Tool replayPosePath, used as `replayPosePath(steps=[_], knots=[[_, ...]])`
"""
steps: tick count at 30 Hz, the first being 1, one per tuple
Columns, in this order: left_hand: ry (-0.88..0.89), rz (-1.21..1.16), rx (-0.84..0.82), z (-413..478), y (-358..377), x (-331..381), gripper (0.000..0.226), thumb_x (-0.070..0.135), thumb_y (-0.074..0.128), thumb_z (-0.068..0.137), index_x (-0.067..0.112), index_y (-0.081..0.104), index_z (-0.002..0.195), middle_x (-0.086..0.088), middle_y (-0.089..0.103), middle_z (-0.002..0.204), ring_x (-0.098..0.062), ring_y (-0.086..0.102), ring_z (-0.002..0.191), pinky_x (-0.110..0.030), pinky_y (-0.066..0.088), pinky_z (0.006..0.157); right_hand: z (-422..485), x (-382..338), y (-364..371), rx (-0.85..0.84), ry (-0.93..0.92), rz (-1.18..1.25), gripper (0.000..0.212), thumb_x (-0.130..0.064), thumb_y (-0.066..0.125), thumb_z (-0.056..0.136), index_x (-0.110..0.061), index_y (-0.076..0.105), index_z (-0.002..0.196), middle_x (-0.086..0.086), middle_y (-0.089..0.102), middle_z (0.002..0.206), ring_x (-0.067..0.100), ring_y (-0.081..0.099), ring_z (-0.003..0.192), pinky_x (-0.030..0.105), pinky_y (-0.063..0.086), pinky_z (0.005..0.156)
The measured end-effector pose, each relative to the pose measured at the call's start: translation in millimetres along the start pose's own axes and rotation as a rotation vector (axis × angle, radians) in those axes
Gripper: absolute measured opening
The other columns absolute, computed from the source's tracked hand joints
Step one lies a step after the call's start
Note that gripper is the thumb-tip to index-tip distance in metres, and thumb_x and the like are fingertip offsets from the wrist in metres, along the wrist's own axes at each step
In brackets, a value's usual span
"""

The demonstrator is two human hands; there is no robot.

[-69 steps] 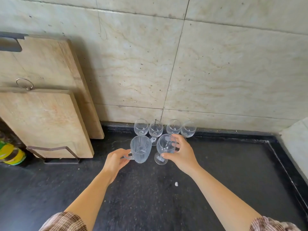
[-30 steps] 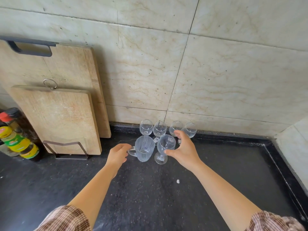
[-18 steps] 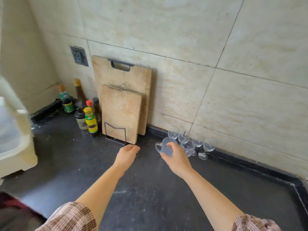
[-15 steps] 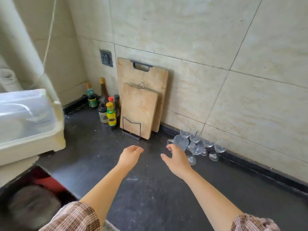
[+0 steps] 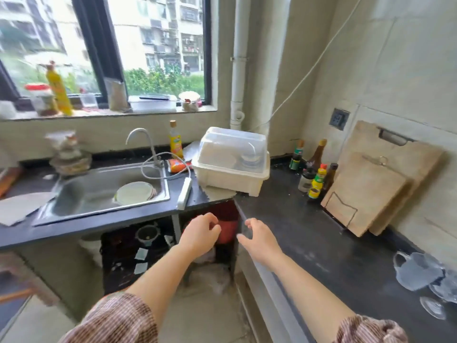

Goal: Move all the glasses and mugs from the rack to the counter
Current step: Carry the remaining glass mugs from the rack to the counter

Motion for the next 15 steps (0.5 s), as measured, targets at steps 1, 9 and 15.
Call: replayPosePath(steps=[1, 9, 15], knots=[[-0.024, 0.024, 0.04, -4.4, -24.2, -22.0, 0.03, 0.031, 0.053, 0.09, 0.021, 0.062, 0.116, -0.001, 0.065, 0.116, -0.017, 0.06, 0.102, -0.029, 0.046, 0.085, 4.0, -26.6, 17.2, -0.022, -0.041, -0.008, 0.05, -0.039, 0.059, 0.088, -0.021, 0.046, 0.133, 0.0, 0.052, 0.134, 0.019, 0.049, 0.123, 0.035, 0.045, 0.1], [-0.169, 0.191, 0.233, -41.4, -217.1, -210.5, 0.033, 0.033, 0.049, 0.092, 0.019, 0.055, 0.121, -0.007, 0.06, 0.124, -0.024, 0.058, 0.109, -0.036, 0.044, 0.088, 28.8, -253.1, 160.4, -0.138, -0.31, -0.047, 0.053, -0.037, 0.06, 0.089, -0.013, 0.047, 0.134, 0.007, 0.053, 0.133, 0.023, 0.048, 0.124, 0.033, 0.039, 0.103], [-0.295, 0.257, 0.362, -72.4, -356.2, -335.0, 0.033, 0.031, 0.051, 0.09, 0.014, 0.056, 0.118, -0.011, 0.061, 0.123, -0.03, 0.056, 0.115, -0.04, 0.045, 0.095, 37.0, -420.2, 262.2, -0.206, -0.461, -0.013, 0.055, -0.036, 0.058, 0.09, -0.016, 0.042, 0.138, 0.005, 0.049, 0.137, 0.024, 0.046, 0.125, 0.035, 0.038, 0.102]])
Point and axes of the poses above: each hand's wrist, its own z-axis towards the middle knuckle, its own y-axis out of the palm, x = y × z, the point moved 7 cm from there along z, towards the middle knuckle
